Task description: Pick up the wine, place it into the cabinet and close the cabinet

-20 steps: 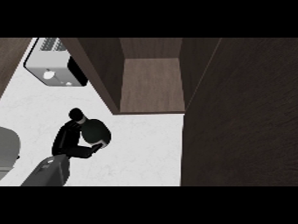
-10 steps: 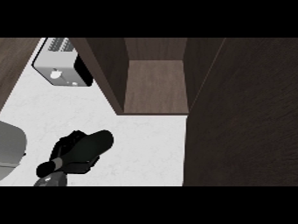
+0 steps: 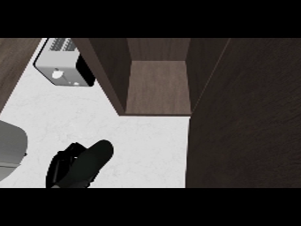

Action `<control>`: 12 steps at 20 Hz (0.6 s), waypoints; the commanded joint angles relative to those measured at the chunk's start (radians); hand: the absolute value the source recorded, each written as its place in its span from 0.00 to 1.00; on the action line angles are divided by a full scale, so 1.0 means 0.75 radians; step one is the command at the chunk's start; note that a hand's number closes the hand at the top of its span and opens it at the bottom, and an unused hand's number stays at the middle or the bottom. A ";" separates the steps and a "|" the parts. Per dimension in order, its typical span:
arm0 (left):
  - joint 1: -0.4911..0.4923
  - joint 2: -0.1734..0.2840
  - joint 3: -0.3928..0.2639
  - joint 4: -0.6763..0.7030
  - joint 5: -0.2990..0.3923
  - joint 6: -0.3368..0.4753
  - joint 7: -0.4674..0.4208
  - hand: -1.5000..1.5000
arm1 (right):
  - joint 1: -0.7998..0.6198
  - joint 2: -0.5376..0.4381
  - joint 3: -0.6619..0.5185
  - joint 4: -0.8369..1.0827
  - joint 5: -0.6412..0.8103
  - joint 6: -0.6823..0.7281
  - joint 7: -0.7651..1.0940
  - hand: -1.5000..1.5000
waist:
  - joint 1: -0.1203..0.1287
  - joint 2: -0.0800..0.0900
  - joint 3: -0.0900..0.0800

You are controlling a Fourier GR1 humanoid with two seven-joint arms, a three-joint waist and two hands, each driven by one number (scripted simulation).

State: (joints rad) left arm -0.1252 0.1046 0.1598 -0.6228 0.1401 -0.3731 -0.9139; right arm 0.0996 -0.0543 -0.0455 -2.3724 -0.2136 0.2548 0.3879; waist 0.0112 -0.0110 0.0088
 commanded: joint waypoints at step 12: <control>0.525 -0.136 -0.284 -1.186 0.257 0.070 0.617 1.00 | -0.031 0.009 -0.035 0.084 -0.036 0.000 -0.028 0.00 | -0.007 0.012 -0.010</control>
State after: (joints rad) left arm 0.1967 0.0139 -0.0169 -1.3093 0.2907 -0.3390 -0.5776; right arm 0.0741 -0.0484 -0.0496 -2.3338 -0.2164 0.2512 0.3804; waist 0.0111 -0.0037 0.0018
